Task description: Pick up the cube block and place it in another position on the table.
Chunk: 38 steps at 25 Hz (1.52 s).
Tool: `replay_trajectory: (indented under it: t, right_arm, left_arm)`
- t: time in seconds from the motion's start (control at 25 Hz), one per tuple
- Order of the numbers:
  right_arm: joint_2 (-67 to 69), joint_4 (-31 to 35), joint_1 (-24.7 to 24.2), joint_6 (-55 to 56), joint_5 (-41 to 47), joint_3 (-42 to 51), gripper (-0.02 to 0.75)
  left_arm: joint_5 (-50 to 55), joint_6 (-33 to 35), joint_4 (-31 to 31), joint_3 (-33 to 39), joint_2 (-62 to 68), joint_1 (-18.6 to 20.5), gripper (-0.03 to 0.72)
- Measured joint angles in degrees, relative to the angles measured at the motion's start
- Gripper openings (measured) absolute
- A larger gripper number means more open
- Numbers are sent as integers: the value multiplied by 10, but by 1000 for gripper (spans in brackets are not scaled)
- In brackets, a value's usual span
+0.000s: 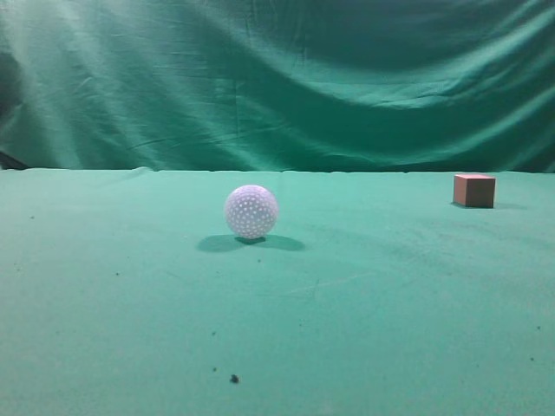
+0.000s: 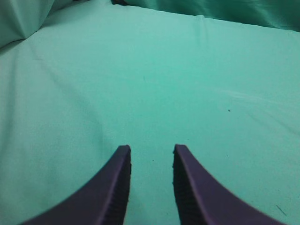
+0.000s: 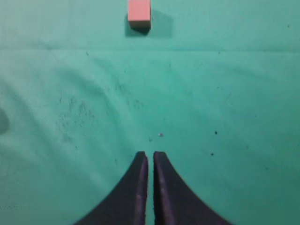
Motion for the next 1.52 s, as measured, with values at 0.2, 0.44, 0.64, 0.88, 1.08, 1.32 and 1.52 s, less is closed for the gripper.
replay_trajectory:
  t: [0.2,0.44,0.64,0.88,1.08,1.32,1.52]
  right_arm:
    - [-130,9,0,1,-31,115,0]
    - [-264,23,0,1,-18,144,0]
    - [-341,19,0,-7,19,144,0]
    - [-371,-7,-1,-16,9,173,0]
    - [-437,-7,-21,-49,-167,299,0]
    - [-583,-6,-77,-54,-348,482,0]
    - [-682,-3,-101,-54,-412,590,0]
  left_arm:
    - [0,0,0,0,0,0,262]
    - [0,0,0,0,0,0,262]
    - [0,0,0,0,0,0,262]
    - [0,0,0,0,0,0,262]
    - [0,0,0,0,0,0,262]
    - [0,0,0,0,0,0,262]
    - [0,0,0,0,0,0,262]
